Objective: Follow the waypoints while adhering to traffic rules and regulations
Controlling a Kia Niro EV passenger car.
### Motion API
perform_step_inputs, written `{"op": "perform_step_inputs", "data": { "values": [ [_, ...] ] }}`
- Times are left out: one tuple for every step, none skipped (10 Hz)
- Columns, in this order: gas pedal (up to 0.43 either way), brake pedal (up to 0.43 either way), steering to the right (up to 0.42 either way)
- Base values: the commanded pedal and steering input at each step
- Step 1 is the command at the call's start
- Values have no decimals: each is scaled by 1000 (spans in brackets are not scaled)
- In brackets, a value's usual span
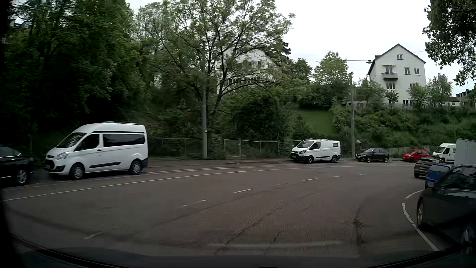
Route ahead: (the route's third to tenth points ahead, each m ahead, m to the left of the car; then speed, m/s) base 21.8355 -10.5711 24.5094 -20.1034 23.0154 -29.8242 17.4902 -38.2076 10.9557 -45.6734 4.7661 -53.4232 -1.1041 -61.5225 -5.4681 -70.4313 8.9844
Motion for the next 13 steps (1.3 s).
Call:
{"op": "perform_step_inputs", "data": {
  "values": [
    [0, 0, 185],
    [0, 0, 190],
    [0, 0, 196],
    [0, 0, 198],
    [0, 0, 197],
    [0, 0, 197],
    [0, 0, 198],
    [0, 0, 199],
    [0, 0, 198],
    [0, 0, 199],
    [0, 0, 199],
    [0, 0, 199],
    [0, 0, 198]
  ]
}}
